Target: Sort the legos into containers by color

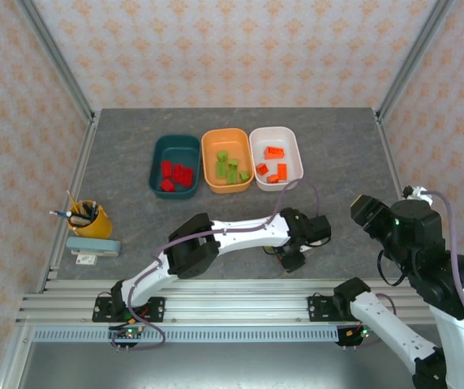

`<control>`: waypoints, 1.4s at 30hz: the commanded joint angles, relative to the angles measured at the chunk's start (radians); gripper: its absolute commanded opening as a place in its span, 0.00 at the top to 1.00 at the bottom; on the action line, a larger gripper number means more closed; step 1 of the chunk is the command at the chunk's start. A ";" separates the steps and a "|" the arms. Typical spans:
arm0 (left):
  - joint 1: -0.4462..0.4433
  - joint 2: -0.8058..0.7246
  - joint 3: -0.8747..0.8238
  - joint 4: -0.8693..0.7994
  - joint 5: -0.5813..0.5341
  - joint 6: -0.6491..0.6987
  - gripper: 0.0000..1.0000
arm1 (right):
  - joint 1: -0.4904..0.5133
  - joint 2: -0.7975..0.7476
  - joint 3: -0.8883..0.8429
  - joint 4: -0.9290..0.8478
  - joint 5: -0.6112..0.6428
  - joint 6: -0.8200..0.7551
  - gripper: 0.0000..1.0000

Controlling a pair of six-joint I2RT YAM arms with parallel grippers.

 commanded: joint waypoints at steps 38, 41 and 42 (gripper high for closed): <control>1.017 -0.311 -0.257 0.303 0.120 -0.427 0.61 | 0.145 0.854 0.117 0.777 -0.728 -0.085 0.30; 1.027 -0.205 -0.145 0.266 0.122 -0.415 0.60 | 0.147 0.901 0.129 0.763 -0.732 -0.093 0.30; 1.028 -0.175 -0.111 0.252 0.120 -0.411 0.60 | 0.148 0.912 0.132 0.757 -0.731 -0.096 0.30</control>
